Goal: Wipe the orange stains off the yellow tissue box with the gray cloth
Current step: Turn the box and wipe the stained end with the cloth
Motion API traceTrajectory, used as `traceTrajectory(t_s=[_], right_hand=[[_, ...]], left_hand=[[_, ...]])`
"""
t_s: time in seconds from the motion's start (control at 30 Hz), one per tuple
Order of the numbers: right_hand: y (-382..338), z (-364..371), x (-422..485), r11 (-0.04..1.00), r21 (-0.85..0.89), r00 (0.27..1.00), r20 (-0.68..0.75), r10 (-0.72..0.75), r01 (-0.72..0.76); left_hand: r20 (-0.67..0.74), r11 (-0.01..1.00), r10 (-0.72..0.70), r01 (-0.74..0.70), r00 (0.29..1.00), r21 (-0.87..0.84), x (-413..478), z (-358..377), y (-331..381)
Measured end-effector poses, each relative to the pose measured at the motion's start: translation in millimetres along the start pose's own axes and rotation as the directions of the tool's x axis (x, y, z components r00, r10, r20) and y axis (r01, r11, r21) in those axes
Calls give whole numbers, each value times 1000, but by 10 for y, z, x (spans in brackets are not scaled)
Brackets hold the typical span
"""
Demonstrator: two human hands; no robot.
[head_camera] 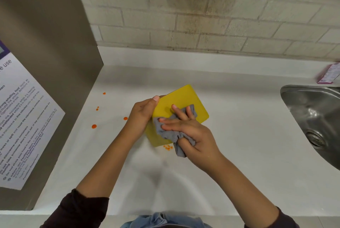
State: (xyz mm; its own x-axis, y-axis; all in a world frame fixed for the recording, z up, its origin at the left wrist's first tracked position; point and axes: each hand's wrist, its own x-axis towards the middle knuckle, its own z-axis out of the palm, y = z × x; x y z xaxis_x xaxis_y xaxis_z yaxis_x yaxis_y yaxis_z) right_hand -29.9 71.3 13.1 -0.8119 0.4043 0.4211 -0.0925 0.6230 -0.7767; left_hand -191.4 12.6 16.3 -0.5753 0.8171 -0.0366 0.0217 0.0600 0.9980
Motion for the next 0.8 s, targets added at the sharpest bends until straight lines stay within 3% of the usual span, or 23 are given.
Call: traceTrajectory(t_s=[0.23, 0.33, 0.43, 0.5, 0.53, 0.6, 0.63, 0.8], right_hand=[[85, -113, -286, 999, -18, 996, 78, -30, 32], [187, -183, -512, 999, -38, 994, -112, 21, -25], [255, -238, -586, 945, 257, 906, -317, 281, -203], [268, -244, -539, 733, 613, 846, -190, 498, -294], [264, -234, -498, 533, 787, 826, -55, 560, -309], [272, -195, -432, 150, 954, 767, 110, 633, -261], [308, -174, -421, 46, 979, 752, 122, 647, -198], [242, -110, -229, -193, 980, 787, 154, 598, -45]], left_hand=[[-133, 991, -115, 123, 984, 52, 58, -45, -17], [-186, 977, -208, 213, 960, 7, 81, -119, -65], [-207, 969, -243, 228, 948, -96, 45, -174, -128], [-203, 970, -220, 192, 954, -151, 1, -190, -179], [-181, 972, -196, 167, 964, -167, -18, -195, -201], [-79, 981, -119, 105, 990, -160, -62, -234, -232], [5, 988, -68, 68, 998, -141, -82, -280, -251], [345, 992, -19, 62, 938, -114, -161, -689, -170]])
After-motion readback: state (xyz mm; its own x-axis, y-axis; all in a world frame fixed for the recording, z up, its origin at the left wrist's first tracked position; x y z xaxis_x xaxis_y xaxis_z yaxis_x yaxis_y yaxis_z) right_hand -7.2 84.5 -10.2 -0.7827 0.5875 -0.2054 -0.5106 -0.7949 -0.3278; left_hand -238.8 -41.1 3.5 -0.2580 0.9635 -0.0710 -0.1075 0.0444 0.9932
